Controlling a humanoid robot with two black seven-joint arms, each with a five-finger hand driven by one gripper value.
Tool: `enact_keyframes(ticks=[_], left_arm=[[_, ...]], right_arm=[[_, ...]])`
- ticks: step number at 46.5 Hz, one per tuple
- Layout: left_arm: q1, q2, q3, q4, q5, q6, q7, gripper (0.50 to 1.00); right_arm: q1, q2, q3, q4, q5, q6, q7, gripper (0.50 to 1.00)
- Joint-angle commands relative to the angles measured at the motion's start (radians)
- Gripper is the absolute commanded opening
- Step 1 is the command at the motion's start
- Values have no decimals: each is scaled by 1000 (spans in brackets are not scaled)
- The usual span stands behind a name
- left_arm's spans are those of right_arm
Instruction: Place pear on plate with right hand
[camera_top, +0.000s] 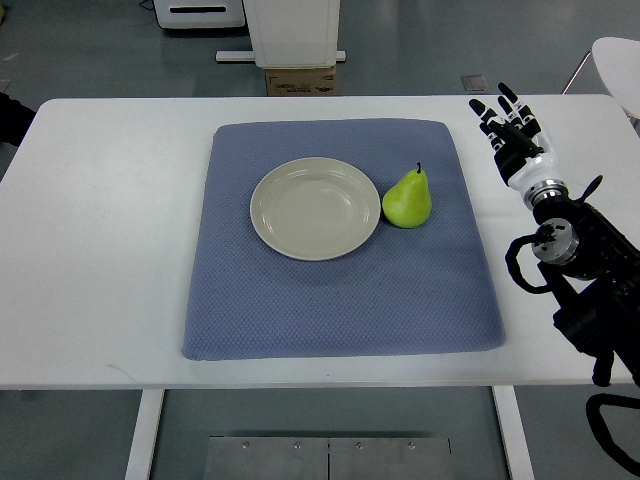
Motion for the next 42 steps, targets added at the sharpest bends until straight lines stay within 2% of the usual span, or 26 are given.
enact_keyframes(ticks=[1, 37, 42], left_arm=[[0, 0, 0, 0, 0, 0, 0, 1000], [2, 0, 0, 0, 0, -7, -2, 1000], [2, 0, 0, 0, 0, -7, 0, 1000]], right_arm=[[0, -2, 1, 0, 0, 0, 0, 1000], [4, -2, 2, -3, 0, 1, 2, 1000], [8, 0, 2, -3, 0, 0, 38, 1000]])
